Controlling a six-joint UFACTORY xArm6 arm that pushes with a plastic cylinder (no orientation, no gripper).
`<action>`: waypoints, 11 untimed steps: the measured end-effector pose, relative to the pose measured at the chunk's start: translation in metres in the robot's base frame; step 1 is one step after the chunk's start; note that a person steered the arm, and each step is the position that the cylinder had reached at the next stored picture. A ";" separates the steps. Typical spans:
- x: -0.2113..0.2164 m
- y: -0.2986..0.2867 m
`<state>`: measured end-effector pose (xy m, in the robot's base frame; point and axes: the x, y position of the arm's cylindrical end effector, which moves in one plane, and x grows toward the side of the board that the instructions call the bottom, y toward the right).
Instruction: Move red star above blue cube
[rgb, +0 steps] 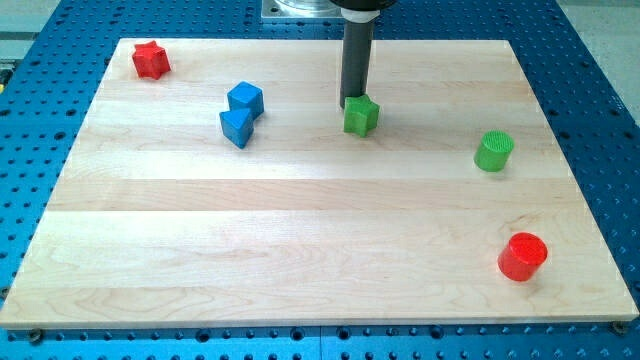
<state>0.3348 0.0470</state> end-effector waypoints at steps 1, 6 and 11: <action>0.035 -0.015; -0.013 -0.312; -0.071 -0.280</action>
